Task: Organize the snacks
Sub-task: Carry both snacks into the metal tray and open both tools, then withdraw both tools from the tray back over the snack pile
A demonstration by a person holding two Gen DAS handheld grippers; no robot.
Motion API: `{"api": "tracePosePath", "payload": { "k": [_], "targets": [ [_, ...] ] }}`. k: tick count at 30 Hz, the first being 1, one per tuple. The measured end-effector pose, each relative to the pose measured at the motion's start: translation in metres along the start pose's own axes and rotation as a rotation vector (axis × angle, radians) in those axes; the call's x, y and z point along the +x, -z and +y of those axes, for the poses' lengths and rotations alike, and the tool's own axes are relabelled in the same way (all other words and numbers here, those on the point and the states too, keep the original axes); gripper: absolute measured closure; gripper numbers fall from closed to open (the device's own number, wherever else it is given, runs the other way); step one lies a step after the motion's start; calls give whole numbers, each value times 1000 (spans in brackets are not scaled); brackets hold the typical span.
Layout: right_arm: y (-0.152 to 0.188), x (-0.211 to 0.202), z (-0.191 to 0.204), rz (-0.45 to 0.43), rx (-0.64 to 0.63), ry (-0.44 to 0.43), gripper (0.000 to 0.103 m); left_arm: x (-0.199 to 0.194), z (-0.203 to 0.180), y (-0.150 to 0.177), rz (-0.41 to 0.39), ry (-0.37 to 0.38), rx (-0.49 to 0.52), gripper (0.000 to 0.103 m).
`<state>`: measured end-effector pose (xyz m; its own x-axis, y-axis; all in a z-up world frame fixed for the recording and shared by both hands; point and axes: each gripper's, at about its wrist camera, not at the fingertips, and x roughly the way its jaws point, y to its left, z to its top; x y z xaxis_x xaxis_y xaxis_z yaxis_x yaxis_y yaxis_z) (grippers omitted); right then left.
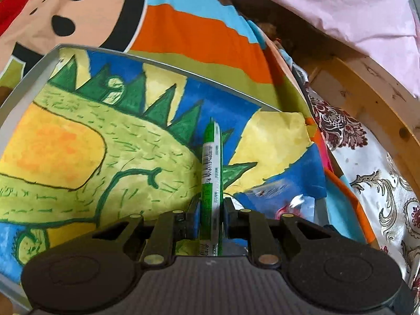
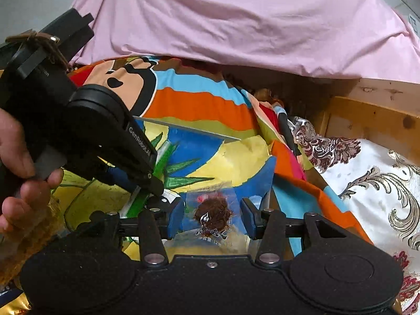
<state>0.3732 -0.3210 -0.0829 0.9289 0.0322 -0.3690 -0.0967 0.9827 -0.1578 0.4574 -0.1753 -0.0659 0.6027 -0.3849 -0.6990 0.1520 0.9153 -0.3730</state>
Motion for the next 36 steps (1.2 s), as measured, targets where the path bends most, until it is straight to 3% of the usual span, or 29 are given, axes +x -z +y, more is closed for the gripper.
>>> {"api": "tracePosePath", "payload": {
  "k": [2, 10, 12, 17, 24, 30, 36],
  "targets": [
    [0, 1, 0, 0, 7, 2, 38, -3, -1, 0, -7, 2, -9, 81],
    [-11, -20, -7, -38, 60, 13, 8, -38, -1, -1, -71, 0, -18, 53],
    [-18, -33, -11, -55, 84, 29, 3, -56, -2, -1, -104, -5, -9, 31],
    [-29, -74, -21, -76, 143, 50, 1, -106, 2, 2, -187, -22, -38, 7],
    [-33, -140, -15, -100, 182, 85, 1, -177, 4, 29, -253, -39, -3, 1],
    [-26, -195, 12, -108, 178, 81, 1, -238, 11, 94, -309, -99, 23, 1],
    [-16, -254, 40, -186, 126, 140, 1, -287, 23, 149, -372, -147, 94, 1]
  ]
}}
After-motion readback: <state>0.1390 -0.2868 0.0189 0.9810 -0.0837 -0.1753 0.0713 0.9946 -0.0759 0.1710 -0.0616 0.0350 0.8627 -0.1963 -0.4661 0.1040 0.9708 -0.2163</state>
